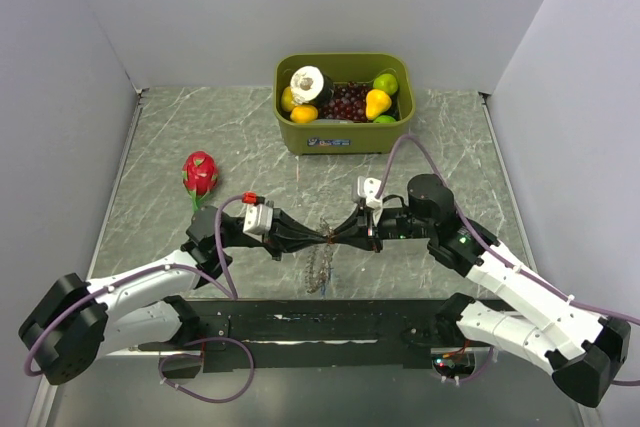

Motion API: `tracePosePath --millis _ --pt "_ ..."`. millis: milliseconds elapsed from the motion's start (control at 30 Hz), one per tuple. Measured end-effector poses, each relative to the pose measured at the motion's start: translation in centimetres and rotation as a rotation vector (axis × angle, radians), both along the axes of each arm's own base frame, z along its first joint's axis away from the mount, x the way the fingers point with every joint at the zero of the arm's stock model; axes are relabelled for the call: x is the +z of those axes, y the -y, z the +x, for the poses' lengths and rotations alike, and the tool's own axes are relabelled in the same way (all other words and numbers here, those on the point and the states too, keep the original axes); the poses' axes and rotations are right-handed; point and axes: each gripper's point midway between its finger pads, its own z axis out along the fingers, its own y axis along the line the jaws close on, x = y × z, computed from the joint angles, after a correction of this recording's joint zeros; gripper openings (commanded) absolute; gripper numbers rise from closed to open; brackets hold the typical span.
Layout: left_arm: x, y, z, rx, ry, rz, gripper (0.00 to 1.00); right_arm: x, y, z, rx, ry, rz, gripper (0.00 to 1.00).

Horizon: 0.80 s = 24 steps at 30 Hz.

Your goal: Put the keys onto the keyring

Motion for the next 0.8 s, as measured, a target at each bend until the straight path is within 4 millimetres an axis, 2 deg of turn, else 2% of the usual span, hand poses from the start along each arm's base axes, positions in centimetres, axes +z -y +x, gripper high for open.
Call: tracePosePath --millis 167,400,600,800 --pt "0.2 -0.1 -0.03 -0.002 -0.011 -0.019 0.01 0.17 -0.04 0.0 0.006 0.004 0.007 0.11" --pt "-0.16 -0.23 -0.08 -0.005 -0.033 -0.029 0.01 -0.42 -0.29 -0.02 0.028 -0.01 -0.005 0.1" --pt "-0.41 -0.28 0.08 0.003 -0.06 -0.036 0.01 -0.66 -0.38 0.01 0.033 -0.019 -0.01 0.19" --pt "-0.54 -0.37 0.39 0.017 -0.086 -0.045 0.01 -0.7 -0.36 0.02 0.031 -0.022 -0.011 0.37"
